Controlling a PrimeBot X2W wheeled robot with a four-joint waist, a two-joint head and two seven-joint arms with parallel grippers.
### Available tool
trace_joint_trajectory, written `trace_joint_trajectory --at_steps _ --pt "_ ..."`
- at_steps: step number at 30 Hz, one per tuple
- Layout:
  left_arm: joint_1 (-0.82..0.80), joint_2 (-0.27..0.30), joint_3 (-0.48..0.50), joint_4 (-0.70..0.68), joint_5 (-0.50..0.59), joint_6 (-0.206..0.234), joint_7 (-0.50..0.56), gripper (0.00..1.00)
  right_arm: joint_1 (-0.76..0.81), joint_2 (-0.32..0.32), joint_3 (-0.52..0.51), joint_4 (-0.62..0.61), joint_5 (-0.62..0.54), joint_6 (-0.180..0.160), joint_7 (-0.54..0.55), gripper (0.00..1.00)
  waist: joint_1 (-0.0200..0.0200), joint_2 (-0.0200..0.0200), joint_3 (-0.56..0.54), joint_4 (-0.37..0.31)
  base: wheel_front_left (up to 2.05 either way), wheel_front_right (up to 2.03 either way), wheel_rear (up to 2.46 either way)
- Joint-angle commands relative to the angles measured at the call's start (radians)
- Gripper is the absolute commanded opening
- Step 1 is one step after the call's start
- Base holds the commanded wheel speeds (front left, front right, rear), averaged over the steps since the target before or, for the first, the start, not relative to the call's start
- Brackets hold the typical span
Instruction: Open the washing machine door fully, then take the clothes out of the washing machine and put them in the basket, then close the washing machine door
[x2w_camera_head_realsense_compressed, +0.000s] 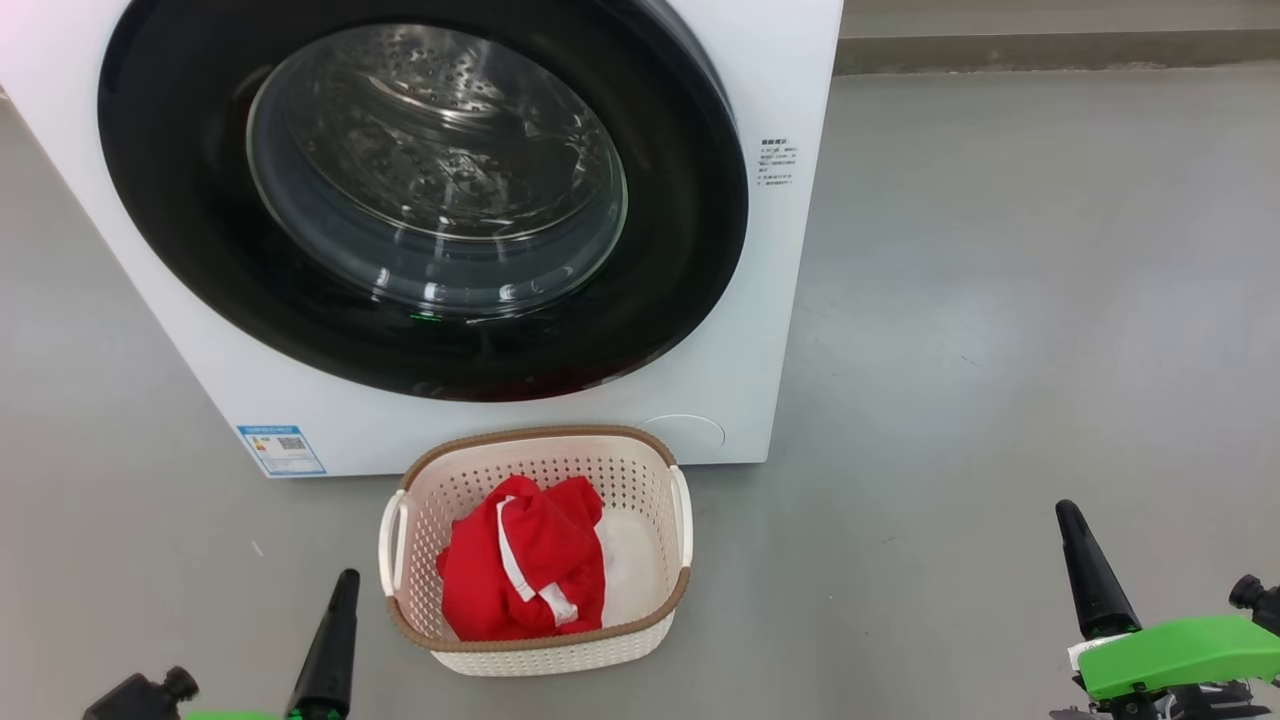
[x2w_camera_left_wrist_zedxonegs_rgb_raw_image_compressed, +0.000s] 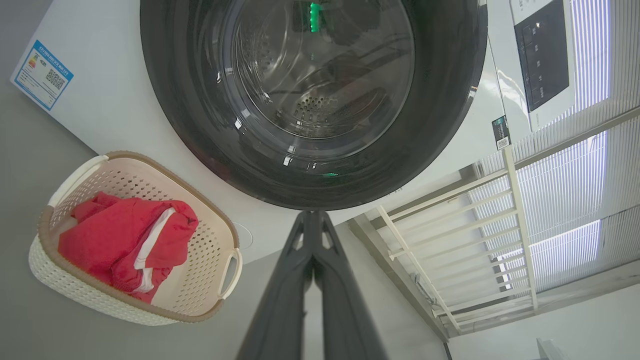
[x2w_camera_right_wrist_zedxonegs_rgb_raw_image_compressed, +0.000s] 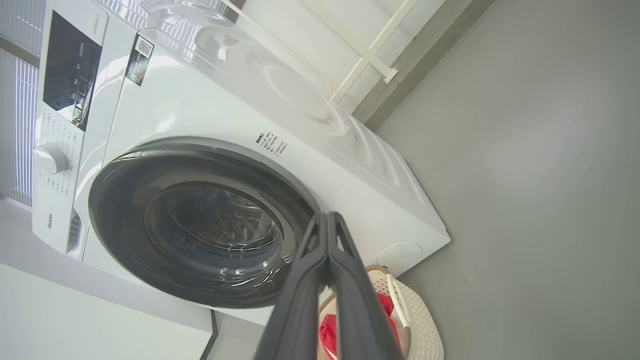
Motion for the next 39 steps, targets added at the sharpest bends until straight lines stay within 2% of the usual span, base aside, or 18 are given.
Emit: trace_joint_trajectory --at_steps 1,39 --pt "-0.042 0.017 0.028 -0.017 -0.022 -0.012 0.004 0.0 -0.055 -0.016 0.007 -0.022 0.026 0.0 0.006 0.0 -0.0001 0.0 0.0 0.0 0.0 0.0 0.0" --pt "-0.096 0.035 0.067 0.05 -0.485 -0.043 0.096 0.0 -0.122 -0.026 0.006 0.024 0.476 -0.001 0.118 0.0 -0.0001 0.0 0.004 -0.004 0.0 0.0 0.0"
